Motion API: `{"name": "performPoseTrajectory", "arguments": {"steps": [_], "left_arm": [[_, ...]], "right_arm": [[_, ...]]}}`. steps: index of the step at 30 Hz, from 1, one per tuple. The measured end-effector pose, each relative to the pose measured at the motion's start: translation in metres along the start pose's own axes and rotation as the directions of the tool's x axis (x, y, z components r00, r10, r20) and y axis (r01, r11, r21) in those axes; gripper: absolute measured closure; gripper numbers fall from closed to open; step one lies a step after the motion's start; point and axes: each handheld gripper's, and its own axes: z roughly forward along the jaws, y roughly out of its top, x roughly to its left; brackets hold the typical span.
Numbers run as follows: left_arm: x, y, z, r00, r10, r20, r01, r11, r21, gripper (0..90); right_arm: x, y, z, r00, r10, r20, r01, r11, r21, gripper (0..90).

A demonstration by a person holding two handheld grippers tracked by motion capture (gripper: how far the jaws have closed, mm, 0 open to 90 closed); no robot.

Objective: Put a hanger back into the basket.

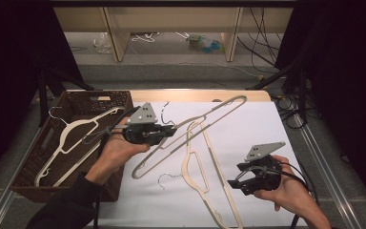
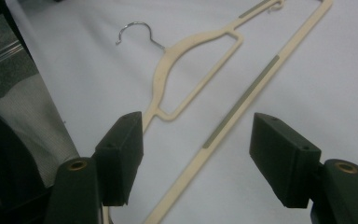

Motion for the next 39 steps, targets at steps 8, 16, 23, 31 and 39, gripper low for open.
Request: {"name": "performPoseTrajectory", "arguments": {"steps": [8,16,23,31,39], "left_arm": [[-0.002,0.005,-0.038,0.9964,-0.084,0.000,0.084,0.9958,-0.035,85.8],[0.005,0.007,-0.063,0.9900,-0.140,0.017,0.140,0.9899,-0.023,85.9],[0.013,0.012,-0.083,0.9806,-0.193,0.032,0.194,0.9809,-0.017,85.9],[0.034,0.023,-0.119,0.9817,-0.185,-0.045,0.185,0.9827,-0.012,85.8],[0.065,0.018,-0.156,0.9749,-0.135,-0.177,0.141,0.9897,0.022,85.9]], "right_arm": [[0.000,-0.012,0.003,0.9999,0.016,-0.006,-0.016,0.9997,0.019,35.3],[-0.001,-0.023,0.008,0.9994,0.034,-0.006,-0.034,0.9994,0.011,32.0],[0.001,-0.030,0.012,0.9981,0.060,-0.014,-0.060,0.9978,0.027,31.0],[0.001,-0.033,0.016,0.9985,0.050,-0.020,-0.050,0.9982,0.032,30.8],[0.001,-0.035,0.017,0.9977,0.061,-0.031,-0.060,0.9978,0.029,30.8]]}}
